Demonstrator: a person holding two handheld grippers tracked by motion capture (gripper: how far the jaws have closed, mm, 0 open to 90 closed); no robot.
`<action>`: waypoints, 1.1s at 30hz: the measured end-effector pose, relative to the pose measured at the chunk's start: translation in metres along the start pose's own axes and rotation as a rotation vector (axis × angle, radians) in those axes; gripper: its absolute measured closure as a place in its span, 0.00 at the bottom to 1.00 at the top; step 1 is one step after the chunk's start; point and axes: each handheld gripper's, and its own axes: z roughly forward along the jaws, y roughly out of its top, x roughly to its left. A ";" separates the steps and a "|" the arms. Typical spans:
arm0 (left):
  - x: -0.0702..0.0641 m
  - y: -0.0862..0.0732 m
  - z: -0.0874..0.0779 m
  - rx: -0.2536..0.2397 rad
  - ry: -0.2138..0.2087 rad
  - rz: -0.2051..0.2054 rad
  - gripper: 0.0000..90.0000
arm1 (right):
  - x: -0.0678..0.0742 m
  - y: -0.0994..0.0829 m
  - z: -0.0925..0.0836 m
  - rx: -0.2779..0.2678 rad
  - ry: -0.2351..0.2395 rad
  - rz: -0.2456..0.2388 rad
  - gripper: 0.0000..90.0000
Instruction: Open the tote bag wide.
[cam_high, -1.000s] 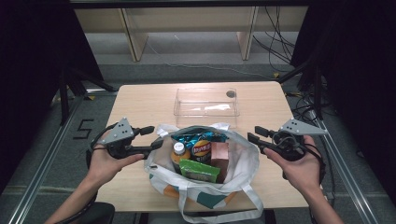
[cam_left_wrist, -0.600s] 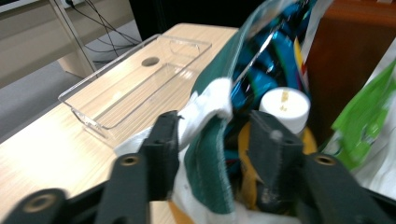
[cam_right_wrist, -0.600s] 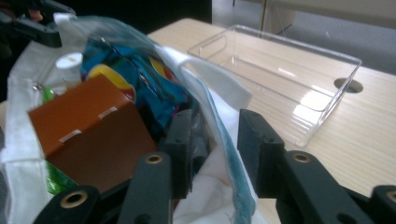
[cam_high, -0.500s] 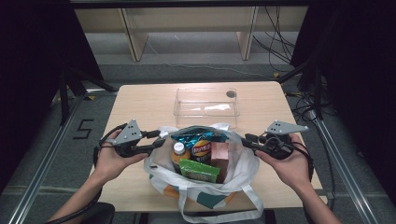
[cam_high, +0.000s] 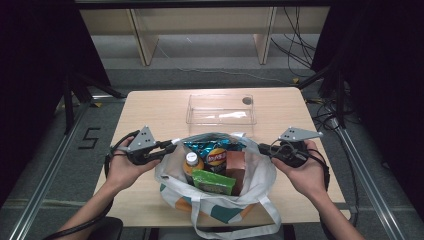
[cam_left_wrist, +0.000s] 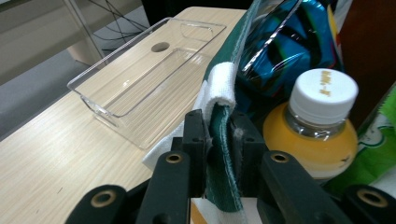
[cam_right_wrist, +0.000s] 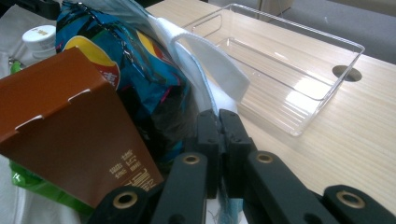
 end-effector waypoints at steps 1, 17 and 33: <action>0.000 0.000 0.001 0.008 0.007 -0.001 0.87 | 0.000 0.000 0.000 0.000 0.000 0.000 0.99; 0.009 -0.010 0.024 0.034 0.044 -0.067 0.88 | -0.009 0.001 0.023 0.000 -0.028 0.011 0.99; 0.017 -0.026 0.044 0.096 0.046 -0.047 0.89 | -0.018 -0.008 0.046 0.026 -0.057 -0.004 0.99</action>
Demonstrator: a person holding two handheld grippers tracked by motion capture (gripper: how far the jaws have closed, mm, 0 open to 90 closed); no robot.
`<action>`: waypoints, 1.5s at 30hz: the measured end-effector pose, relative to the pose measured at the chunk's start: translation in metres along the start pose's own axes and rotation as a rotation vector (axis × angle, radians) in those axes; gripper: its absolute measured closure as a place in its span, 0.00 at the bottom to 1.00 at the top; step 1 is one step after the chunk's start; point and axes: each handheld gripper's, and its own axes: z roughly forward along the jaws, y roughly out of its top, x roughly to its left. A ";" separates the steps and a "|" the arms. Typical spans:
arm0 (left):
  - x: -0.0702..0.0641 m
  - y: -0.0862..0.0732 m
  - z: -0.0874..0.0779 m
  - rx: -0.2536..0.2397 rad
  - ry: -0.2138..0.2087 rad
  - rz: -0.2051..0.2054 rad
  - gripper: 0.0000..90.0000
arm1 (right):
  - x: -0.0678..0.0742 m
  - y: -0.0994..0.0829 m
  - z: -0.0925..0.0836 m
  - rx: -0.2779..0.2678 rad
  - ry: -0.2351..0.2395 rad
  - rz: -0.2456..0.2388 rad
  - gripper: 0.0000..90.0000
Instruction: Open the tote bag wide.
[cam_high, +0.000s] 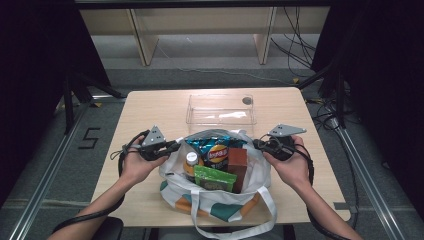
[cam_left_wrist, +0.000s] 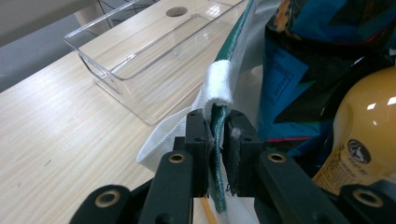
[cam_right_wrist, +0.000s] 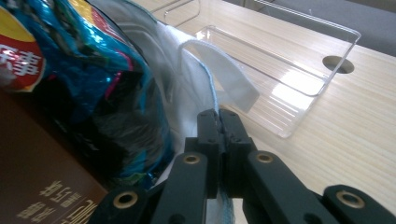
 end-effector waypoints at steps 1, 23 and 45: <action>-0.003 -0.002 0.003 -0.004 -0.005 -0.021 0.89 | -0.001 0.000 0.001 0.014 -0.002 -0.005 0.99; -0.002 -0.017 0.022 0.050 0.004 -0.018 0.89 | -0.009 -0.015 0.019 0.035 -0.005 -0.014 0.99; -0.002 -0.021 0.023 0.042 -0.005 -0.020 0.87 | -0.011 -0.022 0.023 0.068 0.002 -0.004 0.92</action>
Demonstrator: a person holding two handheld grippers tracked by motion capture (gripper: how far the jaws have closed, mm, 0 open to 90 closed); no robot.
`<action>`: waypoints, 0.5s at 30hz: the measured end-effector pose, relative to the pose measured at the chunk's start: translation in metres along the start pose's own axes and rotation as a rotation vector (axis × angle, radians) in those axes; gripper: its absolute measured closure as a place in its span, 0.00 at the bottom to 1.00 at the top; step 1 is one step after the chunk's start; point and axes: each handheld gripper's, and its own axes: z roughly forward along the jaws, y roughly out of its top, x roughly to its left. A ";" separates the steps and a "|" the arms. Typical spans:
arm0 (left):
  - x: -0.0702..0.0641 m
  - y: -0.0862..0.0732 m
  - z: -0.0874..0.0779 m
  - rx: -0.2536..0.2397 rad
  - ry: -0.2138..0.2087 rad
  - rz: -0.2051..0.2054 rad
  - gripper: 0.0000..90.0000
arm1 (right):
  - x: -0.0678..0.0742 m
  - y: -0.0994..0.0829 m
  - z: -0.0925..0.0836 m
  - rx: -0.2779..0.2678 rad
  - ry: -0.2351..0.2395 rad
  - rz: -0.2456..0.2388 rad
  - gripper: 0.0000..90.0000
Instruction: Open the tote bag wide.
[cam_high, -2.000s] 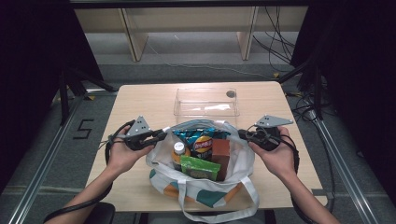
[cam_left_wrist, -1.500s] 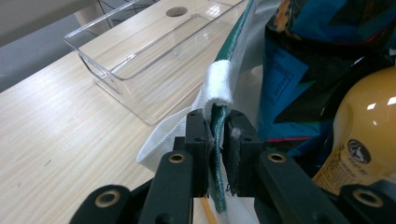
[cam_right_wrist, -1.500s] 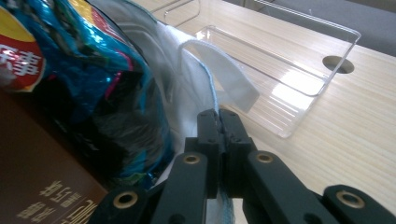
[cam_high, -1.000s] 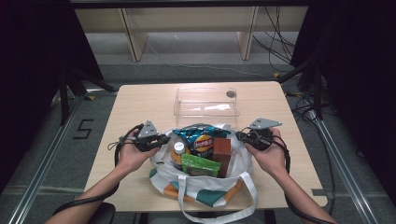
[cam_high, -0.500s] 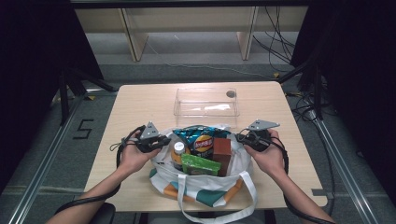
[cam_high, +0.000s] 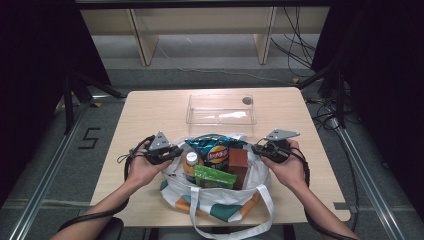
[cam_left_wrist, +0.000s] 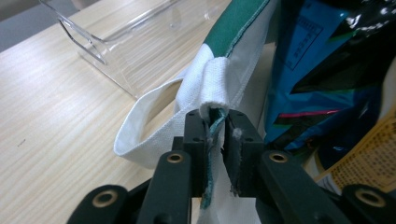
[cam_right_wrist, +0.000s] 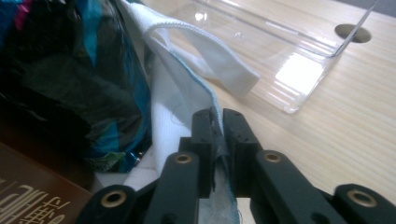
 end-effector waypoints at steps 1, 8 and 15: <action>-0.002 0.000 0.000 -0.023 0.006 -0.024 0.85 | 0.001 0.000 -0.001 -0.019 -0.003 0.014 0.90; -0.002 0.003 -0.015 -0.063 0.019 -0.067 0.65 | 0.001 0.009 -0.019 -0.101 -0.002 0.043 0.74; -0.005 0.009 -0.036 -0.163 0.042 -0.090 0.53 | 0.002 0.023 -0.038 -0.187 -0.013 0.027 0.69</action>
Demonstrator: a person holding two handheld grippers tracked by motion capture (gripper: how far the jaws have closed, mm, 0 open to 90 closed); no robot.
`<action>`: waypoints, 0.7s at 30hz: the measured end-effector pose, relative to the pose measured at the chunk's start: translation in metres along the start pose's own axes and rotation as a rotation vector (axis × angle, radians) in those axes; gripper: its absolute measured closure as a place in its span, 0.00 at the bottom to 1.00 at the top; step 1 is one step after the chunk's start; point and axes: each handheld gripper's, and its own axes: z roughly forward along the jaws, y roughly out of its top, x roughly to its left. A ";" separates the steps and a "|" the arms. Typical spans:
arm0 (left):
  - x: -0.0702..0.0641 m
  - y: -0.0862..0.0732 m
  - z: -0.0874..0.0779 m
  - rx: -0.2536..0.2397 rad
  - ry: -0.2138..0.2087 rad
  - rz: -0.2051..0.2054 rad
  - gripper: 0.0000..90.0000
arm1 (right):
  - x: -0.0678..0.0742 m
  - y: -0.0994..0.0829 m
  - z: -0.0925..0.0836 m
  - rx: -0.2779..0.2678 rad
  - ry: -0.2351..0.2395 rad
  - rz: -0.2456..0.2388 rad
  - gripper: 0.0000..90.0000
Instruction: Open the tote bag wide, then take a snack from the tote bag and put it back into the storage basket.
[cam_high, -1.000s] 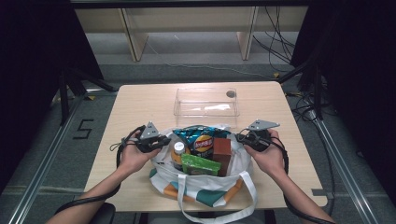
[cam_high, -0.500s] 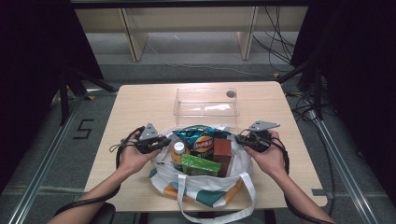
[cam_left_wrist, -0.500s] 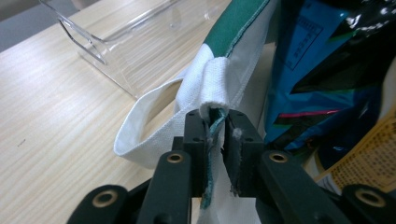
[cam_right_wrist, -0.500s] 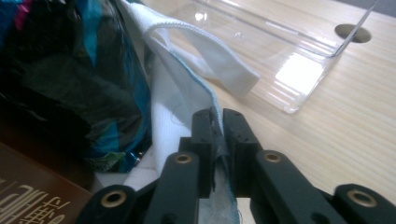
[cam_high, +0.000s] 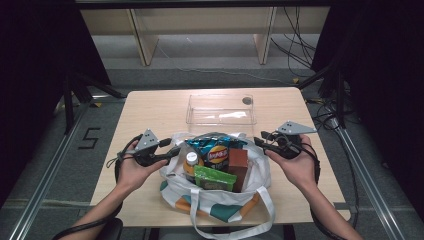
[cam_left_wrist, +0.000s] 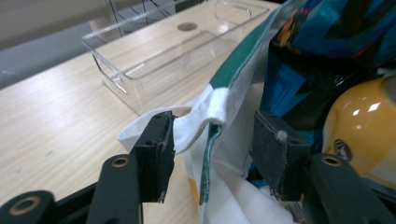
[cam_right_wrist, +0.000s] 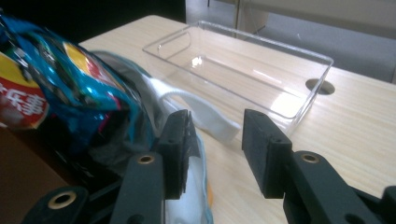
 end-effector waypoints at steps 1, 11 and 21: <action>0.000 0.000 0.000 0.000 0.000 0.000 0.53 | 0.000 0.000 0.000 0.000 0.000 0.000 0.69; 0.002 0.001 -0.005 -0.031 0.022 -0.028 0.49 | -0.002 0.010 -0.008 -0.049 0.007 0.001 0.68; 0.003 0.002 -0.007 -0.039 0.040 -0.050 0.42 | 0.001 0.015 -0.014 -0.083 0.040 0.025 0.63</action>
